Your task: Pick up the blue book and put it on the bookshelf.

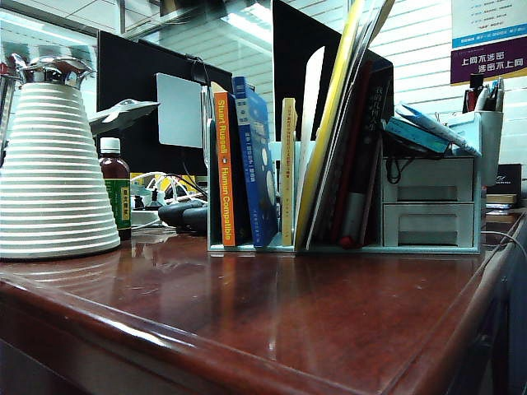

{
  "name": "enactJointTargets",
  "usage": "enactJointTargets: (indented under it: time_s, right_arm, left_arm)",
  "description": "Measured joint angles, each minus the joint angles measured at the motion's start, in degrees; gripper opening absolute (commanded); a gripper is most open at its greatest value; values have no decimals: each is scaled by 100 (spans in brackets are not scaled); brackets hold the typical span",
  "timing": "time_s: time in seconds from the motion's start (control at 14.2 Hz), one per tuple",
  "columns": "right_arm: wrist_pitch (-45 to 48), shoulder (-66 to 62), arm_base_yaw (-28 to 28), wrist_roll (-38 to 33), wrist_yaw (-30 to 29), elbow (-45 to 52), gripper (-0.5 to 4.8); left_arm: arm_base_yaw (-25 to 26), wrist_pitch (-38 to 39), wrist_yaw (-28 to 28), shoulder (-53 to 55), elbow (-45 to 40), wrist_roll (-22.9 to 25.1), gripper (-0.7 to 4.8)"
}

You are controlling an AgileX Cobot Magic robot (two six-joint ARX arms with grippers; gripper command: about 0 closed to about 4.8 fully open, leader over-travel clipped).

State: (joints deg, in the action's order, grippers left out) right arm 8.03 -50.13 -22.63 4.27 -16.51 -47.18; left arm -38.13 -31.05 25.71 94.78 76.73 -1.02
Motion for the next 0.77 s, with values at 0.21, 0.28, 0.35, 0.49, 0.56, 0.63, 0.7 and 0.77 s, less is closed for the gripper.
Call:
enactJointTargets:
  time_s: [0.21,0.28,0.35,0.49,0.56,0.63,0.7,0.77]
  right_arm:
    - [-11,35,0,-507,24,2,-1]
    - [-28,188,2,-691,28,57,-1]
    - [7,494,0,-721,59,275,-1]
    - [284,1392,-2,-691,599,1178,-1]
    - [452,1886,-2,-544,824,1635,-1]
    - [555,2306,-2,-468,881,2035,-1]
    - [603,2651,-2,-448,896,2411,-1]
    - [577,3073,-4,-439,951,2900,-1]
  left_arm:
    - [-238,1008,-20,-1259,-28,229,-7]
    - [-363,1425,-26,-1687,-166,249,-7]
    - [-509,1891,-24,-2232,-496,262,-7]
    - [-855,2308,-7,-3685,-1775,343,-7]
    - [-957,2334,0,-4385,-2494,487,-7]
    - [-1005,2402,-81,-5117,-3204,623,-7]
    - [-1008,2444,-238,-5753,-3794,673,-7]
    - [-1008,2542,-348,-6509,-4465,688,-7]
